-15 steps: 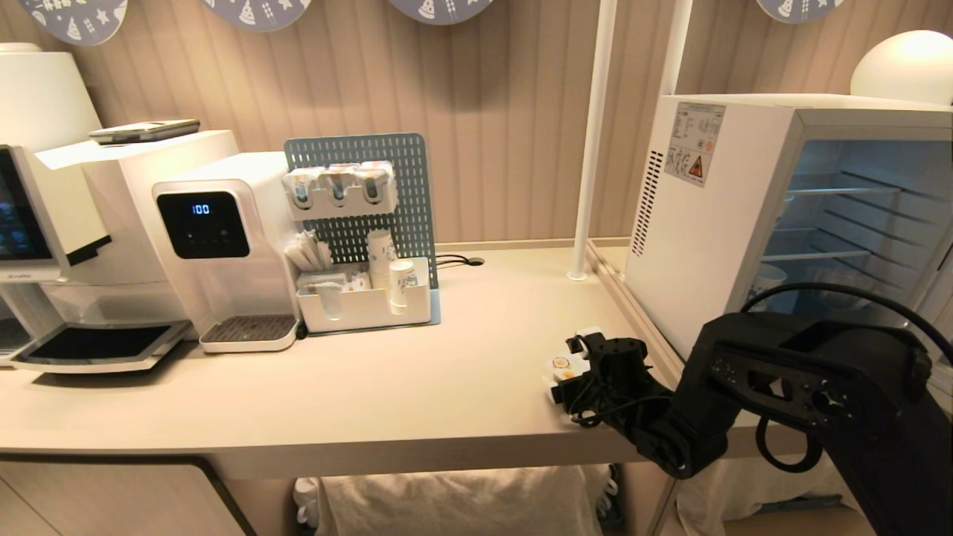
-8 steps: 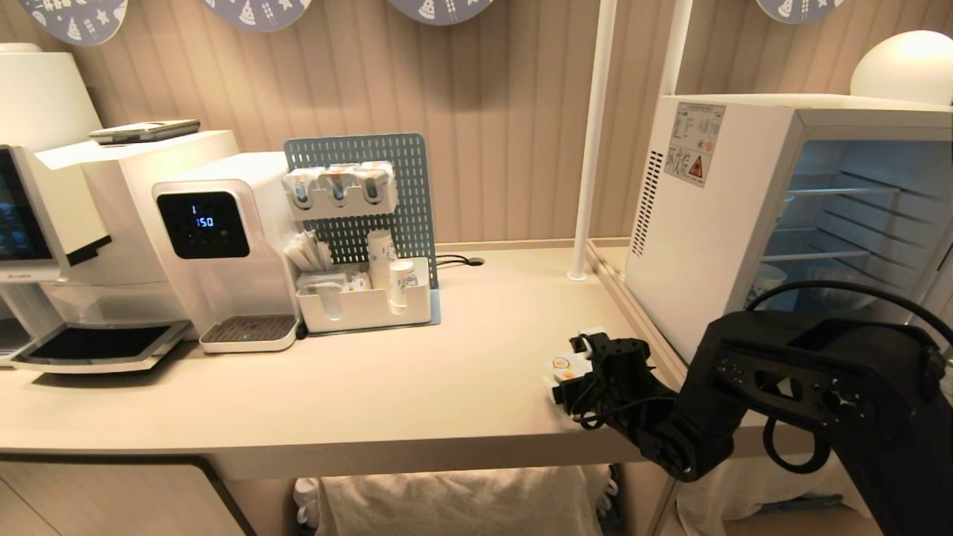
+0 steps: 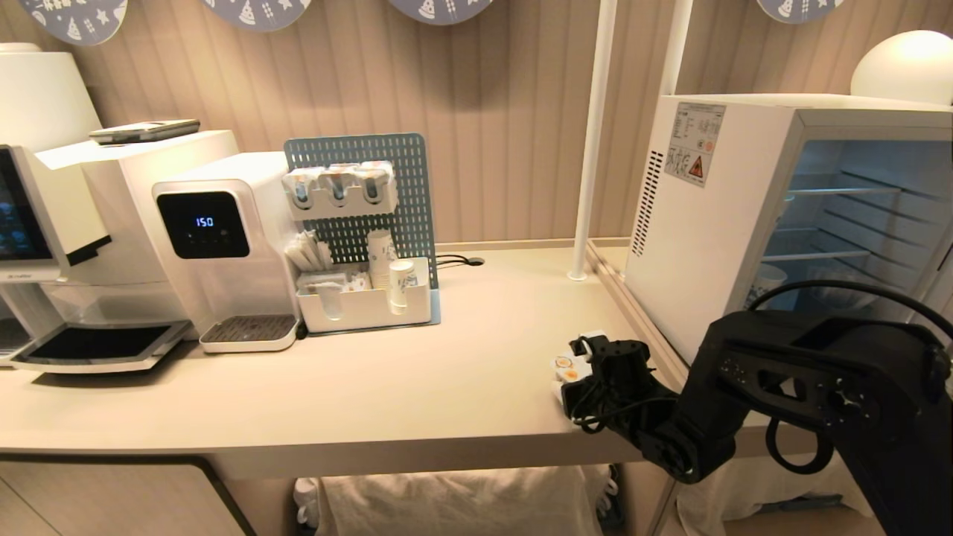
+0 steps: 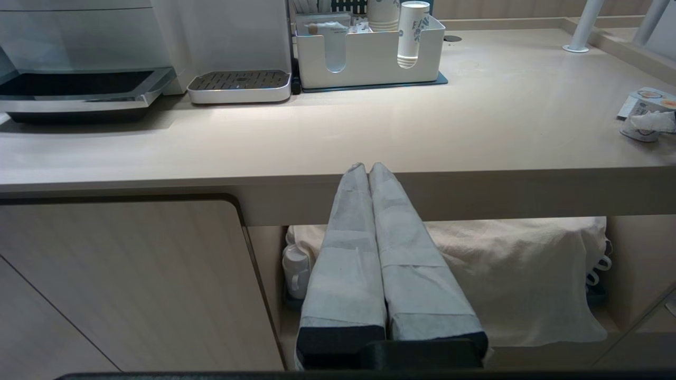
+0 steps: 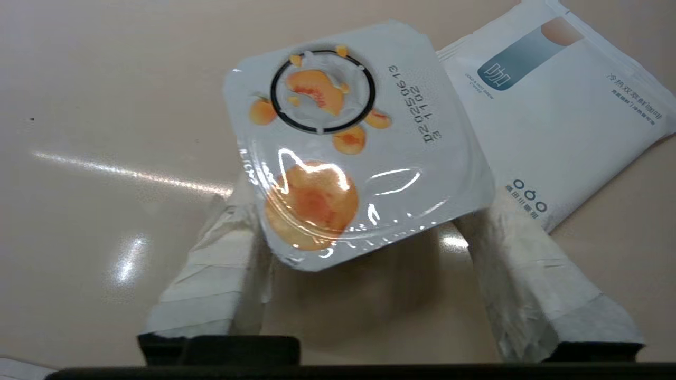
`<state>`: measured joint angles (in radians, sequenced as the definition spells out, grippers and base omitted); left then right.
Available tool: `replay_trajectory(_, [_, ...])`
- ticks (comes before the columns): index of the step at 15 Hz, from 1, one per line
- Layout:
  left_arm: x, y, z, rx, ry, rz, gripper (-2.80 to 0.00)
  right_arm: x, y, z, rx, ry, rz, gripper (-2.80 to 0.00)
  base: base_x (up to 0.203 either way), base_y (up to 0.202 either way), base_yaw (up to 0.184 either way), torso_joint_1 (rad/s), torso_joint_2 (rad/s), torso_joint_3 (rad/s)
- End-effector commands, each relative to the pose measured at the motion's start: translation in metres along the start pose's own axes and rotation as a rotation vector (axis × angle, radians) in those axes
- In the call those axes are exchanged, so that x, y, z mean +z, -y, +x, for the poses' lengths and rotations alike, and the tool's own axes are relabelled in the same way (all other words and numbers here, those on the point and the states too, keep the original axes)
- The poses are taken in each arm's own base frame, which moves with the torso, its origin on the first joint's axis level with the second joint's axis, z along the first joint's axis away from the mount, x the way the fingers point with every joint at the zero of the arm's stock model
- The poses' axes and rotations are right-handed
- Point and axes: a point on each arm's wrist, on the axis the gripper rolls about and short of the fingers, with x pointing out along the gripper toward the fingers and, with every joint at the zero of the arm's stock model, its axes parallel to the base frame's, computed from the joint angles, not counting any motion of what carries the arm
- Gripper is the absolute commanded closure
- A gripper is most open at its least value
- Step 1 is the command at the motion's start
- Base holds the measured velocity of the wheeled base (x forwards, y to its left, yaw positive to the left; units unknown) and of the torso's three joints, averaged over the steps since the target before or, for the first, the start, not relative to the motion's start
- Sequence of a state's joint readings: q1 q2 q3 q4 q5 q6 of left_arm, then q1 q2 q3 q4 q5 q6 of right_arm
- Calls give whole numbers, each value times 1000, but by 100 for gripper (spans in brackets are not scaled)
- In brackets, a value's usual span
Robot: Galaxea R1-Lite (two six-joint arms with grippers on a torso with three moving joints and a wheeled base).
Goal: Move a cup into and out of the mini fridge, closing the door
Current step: Put the yoghurt in the freezer
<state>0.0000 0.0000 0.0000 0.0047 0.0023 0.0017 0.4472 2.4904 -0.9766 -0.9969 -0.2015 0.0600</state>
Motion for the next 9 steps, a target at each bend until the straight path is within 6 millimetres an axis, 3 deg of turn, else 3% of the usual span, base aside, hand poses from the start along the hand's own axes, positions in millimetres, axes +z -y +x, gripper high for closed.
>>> replay_trajectory(1, [0,0,0,1,-1,0,0,4,-2,-2,4,16,2,0,0,0,0,0,0,0])
replay_trajectory(9, [0,0,0,1,-1,-8,0,4,-2,-7,7,11,17,0,0,0,0,0,0,0])
